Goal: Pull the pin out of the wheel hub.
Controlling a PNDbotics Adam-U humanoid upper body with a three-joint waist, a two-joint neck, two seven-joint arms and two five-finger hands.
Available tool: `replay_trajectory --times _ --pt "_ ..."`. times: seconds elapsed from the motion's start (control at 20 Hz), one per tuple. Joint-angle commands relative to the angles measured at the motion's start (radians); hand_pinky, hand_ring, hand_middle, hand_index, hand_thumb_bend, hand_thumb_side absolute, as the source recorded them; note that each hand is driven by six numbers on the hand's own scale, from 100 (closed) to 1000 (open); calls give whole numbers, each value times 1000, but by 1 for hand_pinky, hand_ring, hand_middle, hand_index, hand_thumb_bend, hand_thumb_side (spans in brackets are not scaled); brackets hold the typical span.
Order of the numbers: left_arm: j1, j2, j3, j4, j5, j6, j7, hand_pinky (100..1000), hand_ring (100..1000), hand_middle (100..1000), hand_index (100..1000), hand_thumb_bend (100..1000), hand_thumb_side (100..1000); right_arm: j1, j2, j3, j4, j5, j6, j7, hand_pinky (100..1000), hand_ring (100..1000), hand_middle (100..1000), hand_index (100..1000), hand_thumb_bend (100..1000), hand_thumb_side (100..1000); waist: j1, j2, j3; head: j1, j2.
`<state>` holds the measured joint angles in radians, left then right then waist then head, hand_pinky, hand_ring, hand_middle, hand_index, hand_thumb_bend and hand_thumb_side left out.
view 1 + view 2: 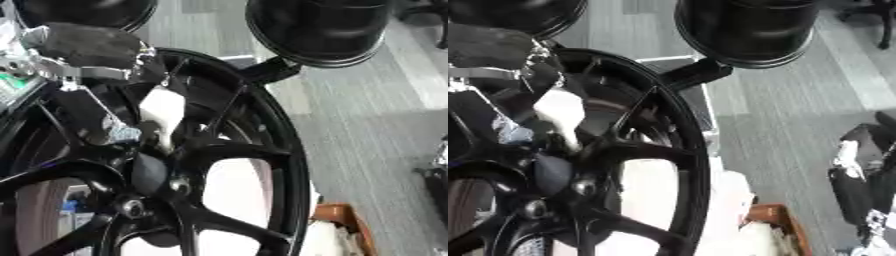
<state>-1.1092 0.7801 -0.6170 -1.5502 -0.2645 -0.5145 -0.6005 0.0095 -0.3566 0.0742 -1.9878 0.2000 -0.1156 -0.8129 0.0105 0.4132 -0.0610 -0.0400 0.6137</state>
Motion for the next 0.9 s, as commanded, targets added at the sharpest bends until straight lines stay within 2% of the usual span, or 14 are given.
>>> replay_trajectory --times 0.05,0.35,0.7,0.9 --pt "-23 3 10 6 33 -282 -307 540 468 262 342 100 272 -1 -10 -3 -12 -3 2 -2 851 755 603 785 100 414 0 -20 -1 2 -15" --pt "-45 -5 40 14 104 -227 -307 543 446 251 329 100 271 0 -10 -4 -12 -6 2 -3 851 755 603 785 100 415 0 -22 -2 0 -19" --pt "-96 9 125 0 186 -170 -307 556 443 251 329 100 265 6 -15 -8 -12 -2 0 -9 851 756 604 785 100 415 4 -27 4 -7 -21" --pt "-110 23 154 -17 231 -140 -307 559 445 249 329 100 262 10 -18 -11 -12 1 -2 -13 852 756 604 785 100 412 6 -31 5 -13 -23"
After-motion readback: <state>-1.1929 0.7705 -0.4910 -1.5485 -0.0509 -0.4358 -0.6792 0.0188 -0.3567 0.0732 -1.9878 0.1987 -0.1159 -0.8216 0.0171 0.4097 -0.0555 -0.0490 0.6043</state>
